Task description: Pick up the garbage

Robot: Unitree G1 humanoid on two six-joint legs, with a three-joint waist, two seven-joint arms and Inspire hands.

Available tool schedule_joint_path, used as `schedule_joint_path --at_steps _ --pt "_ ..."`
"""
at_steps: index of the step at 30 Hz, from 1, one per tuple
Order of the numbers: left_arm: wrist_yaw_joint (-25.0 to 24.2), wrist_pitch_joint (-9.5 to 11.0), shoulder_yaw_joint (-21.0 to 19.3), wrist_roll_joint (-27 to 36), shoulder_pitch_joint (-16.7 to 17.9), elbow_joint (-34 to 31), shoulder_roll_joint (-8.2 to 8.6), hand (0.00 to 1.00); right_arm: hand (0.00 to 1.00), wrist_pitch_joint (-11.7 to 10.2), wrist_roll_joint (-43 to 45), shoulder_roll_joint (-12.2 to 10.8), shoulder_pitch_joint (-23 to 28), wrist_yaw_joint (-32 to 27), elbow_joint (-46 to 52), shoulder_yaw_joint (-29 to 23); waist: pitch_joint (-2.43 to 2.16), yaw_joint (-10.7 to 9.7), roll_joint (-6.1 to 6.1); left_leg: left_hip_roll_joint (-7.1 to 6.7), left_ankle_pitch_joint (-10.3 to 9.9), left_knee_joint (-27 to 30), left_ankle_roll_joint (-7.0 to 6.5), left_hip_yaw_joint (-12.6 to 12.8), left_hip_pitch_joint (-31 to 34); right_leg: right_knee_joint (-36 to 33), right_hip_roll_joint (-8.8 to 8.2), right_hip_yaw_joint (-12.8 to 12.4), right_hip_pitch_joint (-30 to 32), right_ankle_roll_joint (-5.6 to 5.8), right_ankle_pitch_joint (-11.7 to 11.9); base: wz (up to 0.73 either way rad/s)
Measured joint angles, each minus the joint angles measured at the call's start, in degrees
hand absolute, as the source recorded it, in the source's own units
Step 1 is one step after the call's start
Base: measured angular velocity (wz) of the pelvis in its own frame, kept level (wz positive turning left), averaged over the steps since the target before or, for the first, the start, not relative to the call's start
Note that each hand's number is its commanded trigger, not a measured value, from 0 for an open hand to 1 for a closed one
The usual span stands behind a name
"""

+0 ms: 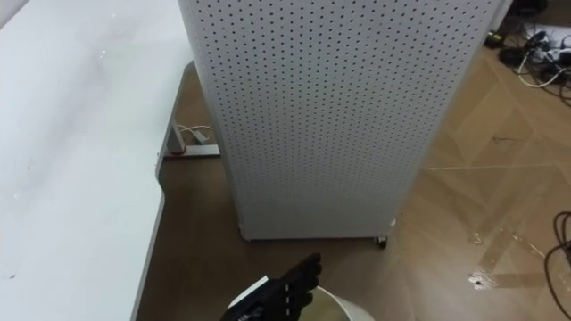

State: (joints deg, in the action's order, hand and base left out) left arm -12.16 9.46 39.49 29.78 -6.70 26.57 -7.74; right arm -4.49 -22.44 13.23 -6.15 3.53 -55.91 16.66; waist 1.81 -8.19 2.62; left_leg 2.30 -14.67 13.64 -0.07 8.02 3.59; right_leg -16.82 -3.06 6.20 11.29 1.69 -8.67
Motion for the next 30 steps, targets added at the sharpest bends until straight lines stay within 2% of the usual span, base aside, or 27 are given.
schedule_joint_path --at_steps 6,8,10,13,14,16,17,18,20,22,24,26,30 --pt "-0.25 -0.23 -0.37 -0.72 0.02 0.06 -0.26 0.00 1.00 0.00 -0.01 0.14 0.49 -0.24 1.02 -1.07 -0.08 -1.01 -0.06 -0.02 0.01 0.10 -0.01 0.72 -0.27 -0.16 0.04 -0.53 0.08 -0.02 0.01 -0.04" --pt "-1.93 -0.33 -0.48 -0.71 0.02 1.43 -0.96 0.00 1.00 0.00 -0.03 0.10 1.05 -0.02 1.04 -1.28 -0.13 -1.08 -0.24 -0.03 0.00 0.06 -0.01 1.44 -0.90 -1.01 0.11 -1.34 0.22 -0.01 0.00 -0.19" --pt "-2.31 -0.69 -0.43 -0.75 0.15 2.29 -1.83 0.00 1.00 0.00 -0.03 0.11 1.43 0.30 1.06 -1.38 -0.14 -1.45 -0.52 -0.05 0.00 0.04 -0.01 1.72 -1.17 -1.16 0.13 -1.53 0.19 -0.02 0.00 -0.13" --pt "-2.35 -0.78 -0.59 -1.50 0.15 5.70 -3.00 0.00 1.00 0.00 0.00 0.10 2.27 1.24 1.04 -1.63 -0.36 -1.92 -1.73 -0.06 0.00 -0.05 -0.01 3.50 -1.77 -2.18 0.33 -2.96 1.00 -0.02 0.00 -0.26" --pt "-2.26 -0.85 -0.64 -2.22 0.15 7.44 -3.39 0.00 1.00 0.00 0.21 0.08 2.47 1.68 0.85 -1.65 -0.41 -2.47 -2.21 -0.05 0.00 -0.06 -0.01 4.85 -2.25 -2.39 0.34 -3.08 0.96 -0.03 0.02 -0.45" --pt "-1.82 -1.08 -1.53 -3.80 0.67 8.93 -3.75 0.00 1.00 0.13 -0.05 0.03 3.04 1.70 0.62 -1.63 -0.44 -2.30 -3.23 -0.06 -0.01 -0.05 -0.01 6.99 -3.40 -2.92 0.40 -3.09 1.15 -0.34 0.22 -0.63" --pt "-1.63 -1.21 -2.09 -3.84 1.27 8.93 -4.40 0.00 1.00 0.34 -0.32 0.00 3.17 1.54 0.54 -1.60 -0.71 -2.05 -3.69 0.06 -0.01 -0.11 -0.02 8.99 -3.81 -2.96 0.56 -3.20 1.73 -0.57 0.78 -0.85" --pt "-1.20 -1.55 -2.86 -3.84 1.50 9.21 -4.76 0.00 1.00 0.37 -0.35 0.00 3.20 1.41 0.49 -1.59 -0.65 -1.68 -3.98 0.19 -0.02 -0.20 -0.03 10.53 -4.36 -2.74 0.88 -3.59 2.03 -0.81 1.52 -0.89" --pt "-0.67 -1.67 -4.49 -3.90 1.50 11.04 -4.47 0.00 1.00 0.44 -0.35 -0.02 3.26 1.39 -0.16 -1.56 -0.85 -0.64 -4.38 0.32 -0.04 -0.43 -0.04 12.43 -5.26 -2.68 1.27 -3.82 2.77 -1.26 2.63 -0.93" --pt "-0.33 -1.69 -5.71 -4.21 1.52 12.54 -4.48 0.00 1.00 0.44 -0.36 -0.02 3.30 1.41 -0.64 -1.53 -0.87 -0.40 -4.33 0.86 -0.14 -0.41 -0.12 12.88 -5.52 -1.81 1.38 -2.65 2.88 -1.71 3.84 -0.70" --pt "0.23 -1.74 -7.11 -4.63 1.51 13.12 -4.39 0.00 1.00 0.45 -0.36 -0.07 3.30 1.45 -0.84 -1.67 -0.88 -0.46 -4.00 1.18 -0.83 -0.40 -0.18 13.34 -4.81 -0.48 1.72 -2.73 3.31 -1.95 5.05 -0.34" --pt "0.70 -1.73 -9.05 -5.82 1.53 13.78 -4.02 0.00 1.00 0.45 -0.07 -0.24 3.32 1.46 -1.72 -1.72 -1.00 -0.39 -3.63 1.95 -1.48 -0.27 -0.27 13.90 -3.94 1.30 2.84 -3.20 3.65 -2.15 6.81 -0.19" --pt "1.14 -1.74 -9.15 -5.81 1.56 16.55 -3.46 0.00 1.00 0.17 0.34 -0.27 3.27 1.43 -1.56 -1.64 -1.22 0.74 -2.47 2.37 -1.51 0.08 -0.24 15.61 -3.48 1.97 3.06 -2.91 4.24 -2.56 7.78 -0.24"
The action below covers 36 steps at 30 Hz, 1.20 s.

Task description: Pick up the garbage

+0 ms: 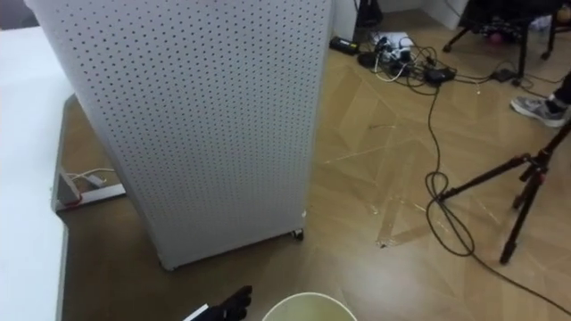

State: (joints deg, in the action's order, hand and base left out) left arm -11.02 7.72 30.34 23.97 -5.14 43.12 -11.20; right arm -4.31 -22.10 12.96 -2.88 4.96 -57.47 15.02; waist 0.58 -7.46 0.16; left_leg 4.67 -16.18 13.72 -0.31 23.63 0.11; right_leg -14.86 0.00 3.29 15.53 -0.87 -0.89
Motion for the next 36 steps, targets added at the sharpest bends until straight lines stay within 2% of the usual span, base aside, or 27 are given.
schedule_joint_path --at_steps 2,4,6,7,8,9,10,11,12,13,14,15,16,17,18,19,21,23,24,25,26,30,36 --pt "0.62 0.01 -0.32 0.13 0.05 0.07 0.07 0.00 1.00 -0.01 -0.07 0.00 -0.17 0.05 0.05 0.02 0.02 0.27 0.33 0.20 -0.02 1.03 0.08 -0.01 0.36 -1.06 -0.08 0.21 0.83 -0.31 -0.28 0.02" --pt "0.70 0.01 -0.56 -0.13 0.15 0.87 0.46 0.00 1.00 -0.03 0.07 -0.05 -0.32 0.24 0.03 0.57 0.05 0.81 0.49 0.70 -0.31 2.17 0.56 -0.16 0.52 -2.26 -0.75 2.26 1.02 -0.98 -1.18 0.00" --pt "0.68 -0.19 -1.45 -1.16 0.41 1.05 0.39 0.00 1.00 -0.17 0.11 -0.03 -0.36 0.82 -0.03 0.64 0.18 1.16 0.26 1.75 -1.36 5.92 1.55 -0.83 1.90 -5.80 -1.72 5.20 2.17 -2.25 -4.36 0.17" --pt "0.69 -0.18 -1.82 -1.07 0.46 1.20 0.35 0.00 1.00 -0.17 0.10 -0.03 -0.38 0.95 -0.01 0.59 0.19 1.21 0.03 1.88 -1.56 7.31 1.85 -1.07 2.49 -7.00 -1.99 5.32 2.65 -2.31 -5.33 0.27" --pt "0.83 -0.23 -2.44 -1.04 0.50 1.62 0.50 0.00 1.00 -0.16 -0.07 0.00 -0.50 1.16 0.11 0.59 0.29 1.34 -0.47 2.58 -1.71 11.71 2.12 -1.80 4.18 -9.17 -2.44 5.68 3.59 -2.01 -7.38 0.16" --pt "0.83 -0.24 -2.50 -1.04 0.68 1.65 0.59 0.00 1.00 -0.17 -0.10 0.00 -0.51 1.32 0.16 0.59 0.29 1.42 -0.65 2.87 -1.71 14.22 2.13 -2.12 5.06 -10.08 -2.51 5.89 3.69 -2.17 -8.16 0.10" --pt "0.82 -0.26 -2.80 -1.04 1.31 1.67 0.46 0.00 1.00 -0.17 -0.07 0.00 -0.51 1.88 0.19 0.60 0.28 1.58 -0.76 4.18 -1.67 19.64 2.15 -2.29 6.67 -11.81 -2.55 6.20 3.52 -2.75 -9.58 0.00" --pt "0.84 -0.28 -3.19 -1.01 1.40 2.15 0.80 0.00 1.00 -0.18 -0.08 0.02 -0.57 2.25 0.16 0.71 0.37 1.70 -0.90 5.68 -0.83 26.06 2.49 -3.66 8.89 -13.54 -2.34 6.35 3.24 -3.32 -11.03 -0.04" --pt "1.08 -0.28 -3.77 -0.95 1.39 2.47 1.20 0.00 1.00 -0.20 -0.09 0.01 -0.57 2.47 0.16 0.75 0.61 1.70 -1.52 6.71 1.32 31.58 2.48 -5.16 11.03 -15.07 -2.30 6.34 2.91 -3.84 -12.29 0.00" --pt "1.32 -0.28 -4.08 -0.96 1.39 2.46 1.16 0.00 1.00 -0.25 -0.04 0.05 -0.57 2.62 0.16 0.69 0.64 1.63 -1.64 6.96 2.59 33.56 2.56 -5.99 12.04 -15.60 -2.29 6.36 2.63 -4.10 -12.79 0.00" --pt "1.64 -0.27 -4.93 -0.97 1.37 2.46 1.90 0.00 1.00 -0.30 0.10 0.18 -0.55 2.74 0.12 0.64 0.78 1.49 -2.14 7.00 4.83 36.49 2.42 -7.67 13.99 -16.33 -2.27 6.39 2.09 -4.72 -13.60 0.06" --pt "1.79 -0.24 -5.08 -0.97 1.32 2.45 2.21 0.00 1.00 -0.29 0.12 0.27 -0.55 2.74 0.12 0.66 0.75 1.48 -2.14 7.06 5.66 37.47 2.48 -8.55 14.74 -16.36 -2.10 6.41 1.87 -4.97 -13.85 0.18" --pt "1.87 -0.21 -5.09 -0.97 0.98 2.48 2.52 0.00 1.00 -0.29 -0.10 0.44 -0.47 2.71 0.13 0.65 0.78 1.33 -2.18 7.13 5.51 37.79 2.56 -9.45 15.83 -16.37 -1.72 6.19 1.64 -5.57 -13.96 0.17" --pt "1.88 0.10 -5.33 -1.03 0.90 2.45 2.75 0.00 1.00 -0.29 -0.10 0.61 -0.42 2.66 0.15 0.63 0.80 1.67 -2.31 7.13 4.16 36.89 2.31 -9.62 16.76 -16.37 -1.63 6.18 1.50 -5.70 -13.97 0.09" --pt "2.07 0.26 -5.63 -1.17 1.07 2.44 2.77 0.00 1.00 -0.36 -0.09 0.59 -0.40 2.58 0.16 0.66 0.85 2.04 -2.41 6.81 3.19 35.43 2.74 -9.59 18.01 -16.29 -1.62 6.18 1.22 -6.00 -14.16 -0.07" --pt "2.26 0.26 -5.70 -1.17 1.28 2.44 2.76 0.00 1.00 -0.49 -0.05 0.57 -0.24 2.57 0.14 0.70 0.92 2.30 -2.63 6.64 2.95 34.14 2.46 -9.50 18.53 -16.07 -1.62 6.21 0.93 -6.11 -14.23 -0.17" --pt "3.04 0.26 -5.89 -1.19 2.33 2.09 2.65 0.00 1.00 -0.87 -0.05 0.59 0.34 2.50 -0.14 0.69 0.95 3.32 -2.84 6.49 3.09 26.17 2.70 -9.36 19.31 -15.27 -1.45 6.37 -0.32 -6.51 -14.44 -0.17" --pt "3.21 0.27 -6.01 -1.20 2.71 1.26 2.33 0.00 1.00 -1.86 0.22 0.50 0.98 2.40 -0.24 0.73 0.74 3.35 -2.48 6.32 4.13 18.95 3.93 -9.90 19.17 -14.38 -1.05 6.66 -1.10 -6.40 -14.49 -0.03" --pt "3.28 0.30 -6.15 -1.20 2.71 1.07 2.30 0.00 1.00 -2.12 0.38 0.44 1.23 2.39 -0.24 0.75 0.65 3.36 -2.28 5.96 4.58 17.17 4.53 -10.37 19.15 -13.88 -0.90 6.95 -1.47 -6.31 -14.54 0.00" --pt "3.55 0.68 -6.56 -1.19 2.73 0.74 2.37 0.00 1.00 -2.62 0.40 0.32 1.85 2.31 -0.18 0.76 0.50 3.52 -2.17 5.28 6.36 14.72 4.80 -10.98 18.60 -13.62 -0.79 7.11 -1.95 -5.87 -14.78 0.00" --pt "4.11 1.32 -6.64 -1.19 3.05 0.16 2.32 0.00 1.00 -2.69 0.40 0.20 2.28 2.14 -0.23 0.69 0.42 3.71 -1.95 4.57 7.58 13.48 3.84 -11.73 17.36 -13.16 -0.62 7.17 -2.70 -5.36 -15.10 0.00" --pt "4.69 2.24 -6.64 -1.06 4.30 -3.14 1.01 0.00 1.00 -3.24 0.41 0.00 4.27 2.15 -0.05 0.67 0.21 4.80 -2.52 2.42 7.45 10.45 3.68 -13.06 14.08 -8.56 -1.56 6.88 -6.07 -3.52 -14.50 -0.03" --pt "5.70 4.14 -6.68 -1.57 5.03 -3.72 -0.04 0.00 1.00 -3.24 2.55 -0.69 4.62 2.47 0.81 1.31 0.24 5.06 -1.95 1.08 6.72 8.47 2.78 -13.19 10.72 -4.03 -2.07 6.96 -10.63 -2.01 -13.69 0.00"
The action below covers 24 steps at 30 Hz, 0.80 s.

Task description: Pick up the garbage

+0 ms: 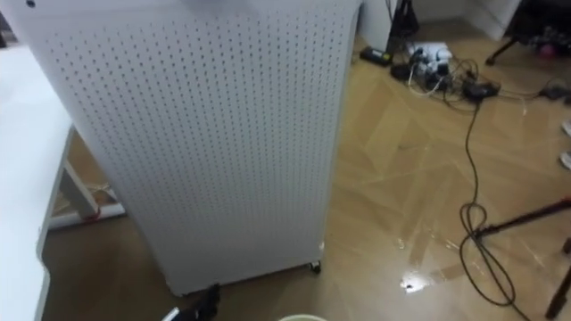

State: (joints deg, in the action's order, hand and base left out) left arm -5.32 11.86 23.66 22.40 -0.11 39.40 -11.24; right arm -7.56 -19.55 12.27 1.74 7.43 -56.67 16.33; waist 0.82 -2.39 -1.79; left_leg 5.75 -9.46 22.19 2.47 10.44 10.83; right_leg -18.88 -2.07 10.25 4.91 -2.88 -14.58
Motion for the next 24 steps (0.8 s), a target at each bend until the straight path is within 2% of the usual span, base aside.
schedule_joint_path --at_steps 4,10,13,15,19,24 --pt "0.41 0.29 -0.12 -3.28 1.03 -0.08 0.07 0.00 1.00 0.00 3.21 -0.15 0.69 0.21 1.31 0.06 0.01 0.40 0.31 -0.56 -0.09 -0.96 -0.09 0.50 -1.59 1.32 -0.38 0.04 -1.89 0.43 0.09 0.02" --pt "4.95 1.36 -2.19 -7.31 1.12 -2.15 0.12 0.00 1.00 0.00 4.40 -0.17 0.62 0.17 2.02 0.41 -0.01 1.32 0.45 -0.85 -0.15 -3.37 -0.17 0.39 -2.84 2.13 -0.38 0.47 -2.66 0.48 0.06 0.03" --pt "7.82 1.49 -4.28 -11.13 2.85 -8.41 0.00 0.00 1.00 0.00 5.47 -0.18 0.64 0.18 1.74 0.18 -0.01 1.19 0.40 -1.17 -0.15 -4.53 -0.17 0.24 -3.84 3.18 -0.45 0.94 -3.65 0.56 0.02 0.08" --pt "9.88 3.09 -6.08 -15.02 3.10 -11.37 0.04 0.00 1.00 0.01 6.71 -0.43 0.62 0.20 1.69 0.14 0.01 1.40 0.32 -1.46 -0.15 -5.29 -0.17 0.31 -4.82 3.35 -0.62 0.95 -4.35 0.80 -0.11 0.00" --pt "12.33 4.33 -8.37 -18.48 3.07 -13.61 0.23 0.00 1.00 0.01 7.00 -0.78 0.67 0.26 1.65 0.09 0.07 1.72 0.06 -1.65 -0.15 -5.88 -0.17 0.42 -5.48 3.36 -0.71 0.88 -4.82 0.85 -0.14 -0.01" --pt "14.73 4.55 -8.74 -20.95 3.06 -15.81 0.55 0.00 1.00 0.01 7.53 -1.23 0.49 0.46 1.73 -0.56 -0.01 2.52 -0.18 -1.65 -0.15 -5.97 -0.17 0.44 -5.09 3.06 -0.87 1.21 -4.25 0.86 -0.14 -0.01"
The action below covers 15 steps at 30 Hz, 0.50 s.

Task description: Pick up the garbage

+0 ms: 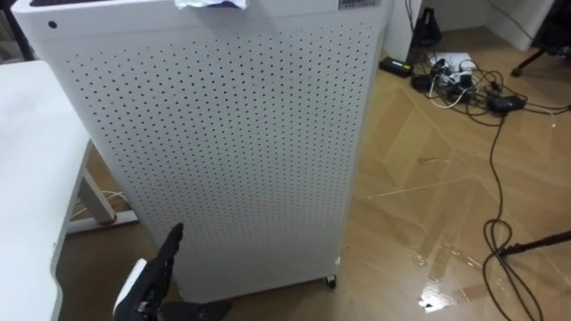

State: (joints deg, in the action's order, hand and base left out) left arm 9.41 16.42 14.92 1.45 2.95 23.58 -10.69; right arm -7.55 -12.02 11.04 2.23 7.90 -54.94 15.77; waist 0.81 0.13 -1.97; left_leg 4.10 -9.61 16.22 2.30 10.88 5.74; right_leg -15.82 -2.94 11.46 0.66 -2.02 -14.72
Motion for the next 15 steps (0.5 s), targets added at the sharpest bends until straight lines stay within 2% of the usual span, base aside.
schedule_joint_path --at_steps 3,8,12,15 --pt "1.50 0.38 0.18 0.14 -0.05 -0.04 -0.08 0.00 1.00 0.00 0.41 -0.17 -0.16 0.08 -0.03 -0.47 0.01 -0.74 0.01 -0.20 -0.02 0.03 -0.03 -0.30 -0.45 -1.12 -0.42 1.41 -0.79 0.14 -0.08 0.12" --pt "4.10 1.34 1.26 -0.08 -0.05 -0.03 -0.05 0.00 1.00 -0.01 0.29 -0.15 -0.18 -1.01 -0.02 -0.82 0.03 -1.40 0.05 -0.69 -0.48 0.60 -0.79 -0.34 -0.55 -1.96 -1.13 1.55 -1.07 0.55 -0.32 0.07" --pt "6.18 1.94 1.18 -3.33 -0.44 -0.46 -0.08 0.00 1.00 -0.01 0.07 -0.13 -0.45 -1.77 0.22 -0.89 0.21 -1.33 0.38 -0.81 -1.14 2.37 -1.65 -0.35 0.56 -2.08 -1.62 1.46 -0.69 1.32 -0.46 0.00" --pt "7.84 2.38 0.89 -6.96 -0.65 -3.10 -0.10 0.00 1.00 -0.01 0.08 -0.03 -0.51 -1.54 0.23 -0.88 0.24 -1.22 0.46 -0.94 -1.54 3.23 -2.21 -0.42 0.64 -1.77 -1.96 1.63 -1.07 1.89 -0.40 0.05"
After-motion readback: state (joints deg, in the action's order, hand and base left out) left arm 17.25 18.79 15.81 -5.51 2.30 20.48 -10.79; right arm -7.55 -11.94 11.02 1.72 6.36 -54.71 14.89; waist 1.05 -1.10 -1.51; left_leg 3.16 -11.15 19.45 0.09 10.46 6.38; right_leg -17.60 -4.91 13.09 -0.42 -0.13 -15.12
